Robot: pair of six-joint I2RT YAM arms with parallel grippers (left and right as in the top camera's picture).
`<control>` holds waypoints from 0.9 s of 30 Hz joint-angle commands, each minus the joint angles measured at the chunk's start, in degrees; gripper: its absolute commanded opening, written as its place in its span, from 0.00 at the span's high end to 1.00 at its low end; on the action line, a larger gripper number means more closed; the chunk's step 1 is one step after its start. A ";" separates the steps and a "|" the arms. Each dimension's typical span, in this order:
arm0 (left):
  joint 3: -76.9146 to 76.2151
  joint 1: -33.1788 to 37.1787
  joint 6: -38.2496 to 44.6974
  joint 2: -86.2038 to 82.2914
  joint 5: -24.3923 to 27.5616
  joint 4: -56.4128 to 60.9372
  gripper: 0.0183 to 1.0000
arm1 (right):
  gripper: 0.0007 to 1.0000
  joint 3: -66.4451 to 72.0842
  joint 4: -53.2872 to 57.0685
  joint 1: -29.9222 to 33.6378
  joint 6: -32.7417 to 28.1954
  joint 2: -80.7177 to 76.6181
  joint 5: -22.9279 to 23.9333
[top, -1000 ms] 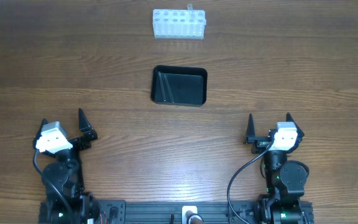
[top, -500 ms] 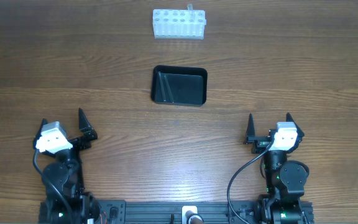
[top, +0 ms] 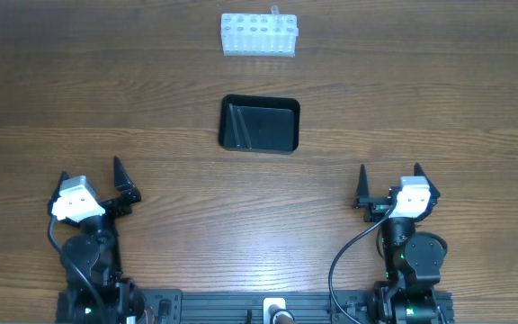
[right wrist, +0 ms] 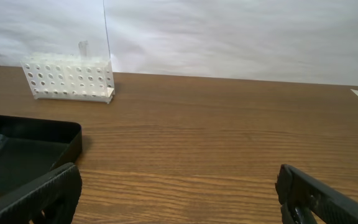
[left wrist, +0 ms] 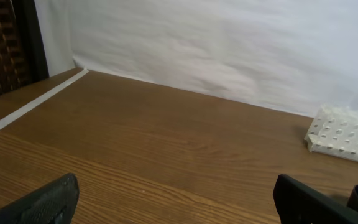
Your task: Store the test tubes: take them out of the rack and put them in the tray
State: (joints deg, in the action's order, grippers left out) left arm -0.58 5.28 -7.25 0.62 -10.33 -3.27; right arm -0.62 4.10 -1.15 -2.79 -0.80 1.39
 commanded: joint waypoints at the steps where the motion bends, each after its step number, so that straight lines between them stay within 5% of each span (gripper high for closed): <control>1: 0.24 0.26 0.85 -0.28 0.61 -0.04 0.00 | 0.01 0.31 0.20 0.42 0.37 0.52 -0.09; 7: 0.24 0.24 0.87 -0.22 2.19 -0.26 0.00 | 0.01 0.31 0.20 0.42 0.37 0.52 -0.09; 13: 0.24 0.26 0.85 -0.13 12.15 -1.11 0.01 | 0.01 0.31 0.20 0.42 0.37 0.52 -0.09; 27: 0.24 0.26 0.85 -0.09 12.24 -1.09 0.01 | 0.01 0.31 0.20 0.42 0.37 0.52 -0.07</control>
State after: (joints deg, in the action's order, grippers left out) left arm -0.58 5.28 -7.25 0.62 0.71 -4.10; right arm -0.62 4.10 -1.15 -2.76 -0.80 1.39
